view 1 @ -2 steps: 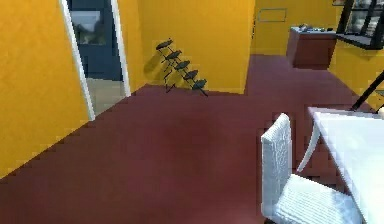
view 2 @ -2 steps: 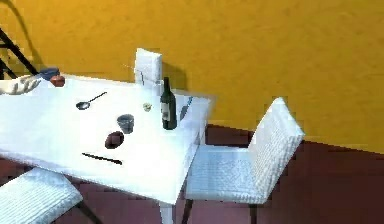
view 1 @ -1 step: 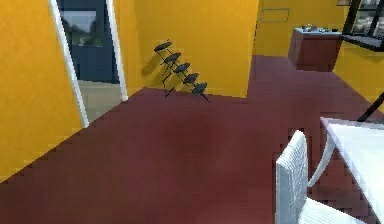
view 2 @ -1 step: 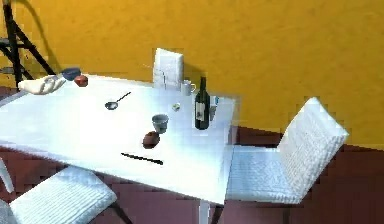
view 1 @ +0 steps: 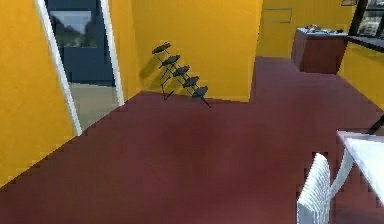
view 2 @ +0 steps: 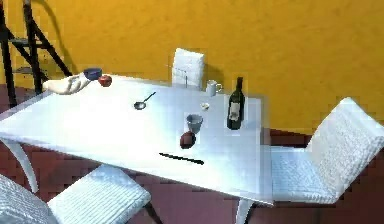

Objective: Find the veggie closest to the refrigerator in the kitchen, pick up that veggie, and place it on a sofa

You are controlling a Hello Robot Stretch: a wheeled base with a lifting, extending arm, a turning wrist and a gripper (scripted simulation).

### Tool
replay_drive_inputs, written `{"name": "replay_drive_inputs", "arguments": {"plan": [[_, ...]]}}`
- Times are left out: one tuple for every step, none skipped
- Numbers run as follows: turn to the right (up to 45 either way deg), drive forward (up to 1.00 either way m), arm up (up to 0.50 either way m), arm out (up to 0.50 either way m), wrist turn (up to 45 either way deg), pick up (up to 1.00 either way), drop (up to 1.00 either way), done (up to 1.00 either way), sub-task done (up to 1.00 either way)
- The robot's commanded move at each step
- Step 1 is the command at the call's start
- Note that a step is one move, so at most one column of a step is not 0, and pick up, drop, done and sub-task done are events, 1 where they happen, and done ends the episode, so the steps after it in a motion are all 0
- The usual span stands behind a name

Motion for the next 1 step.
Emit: {"name": "replay_drive_inputs", "arguments": {"plan": [[45.0,0.0,0.0,0.0,0.0,0.0,0.0,0.0,0.0]]}}
